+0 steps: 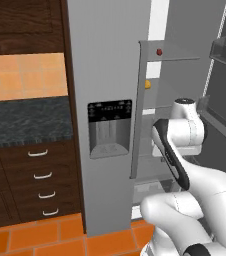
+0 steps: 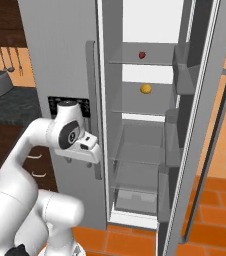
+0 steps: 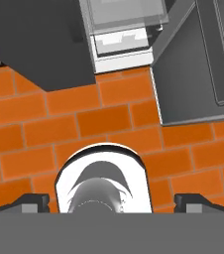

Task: Take the strawberry from the fridge and place it on top of the pancake, located on the dining counter.

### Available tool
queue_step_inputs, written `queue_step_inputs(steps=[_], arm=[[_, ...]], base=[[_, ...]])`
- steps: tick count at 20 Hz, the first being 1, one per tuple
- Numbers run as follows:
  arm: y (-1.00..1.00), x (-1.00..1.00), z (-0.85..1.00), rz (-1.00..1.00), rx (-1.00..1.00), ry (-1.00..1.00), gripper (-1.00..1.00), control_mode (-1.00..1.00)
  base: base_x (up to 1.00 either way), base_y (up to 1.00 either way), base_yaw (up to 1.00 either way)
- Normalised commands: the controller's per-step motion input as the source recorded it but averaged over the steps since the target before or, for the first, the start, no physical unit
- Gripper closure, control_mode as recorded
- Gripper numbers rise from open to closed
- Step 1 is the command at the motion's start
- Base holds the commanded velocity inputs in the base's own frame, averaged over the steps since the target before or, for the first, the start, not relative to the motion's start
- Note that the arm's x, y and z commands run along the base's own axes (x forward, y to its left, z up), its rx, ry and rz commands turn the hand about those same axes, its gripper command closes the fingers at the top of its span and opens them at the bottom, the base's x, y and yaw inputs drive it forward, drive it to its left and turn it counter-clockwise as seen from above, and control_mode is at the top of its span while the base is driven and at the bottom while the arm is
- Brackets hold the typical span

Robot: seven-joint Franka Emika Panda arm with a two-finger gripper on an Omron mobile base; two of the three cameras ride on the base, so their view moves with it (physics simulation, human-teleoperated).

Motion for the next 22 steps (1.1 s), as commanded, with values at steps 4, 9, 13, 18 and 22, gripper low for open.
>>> queue_step_inputs(steps=[4,9,13,18,22], arm=[[0.00,0.00,0.00,-0.06,0.00,0.00,-1.00,-1.00],[0.00,0.00,0.00,0.00,0.00,0.00,-1.00,1.00],[0.00,0.00,0.00,0.00,0.00,0.00,-1.00,1.00],[0.00,0.00,0.00,0.00,0.00,0.00,-1.00,1.00],[0.00,0.00,0.00,0.00,0.00,0.00,-1.00,1.00]], base=[[0.00,0.00,0.00],[0.02,0.05,-0.47],[0.48,0.00,-0.28],[0.55,-0.03,0.02],[0.24,-0.46,0.23]])
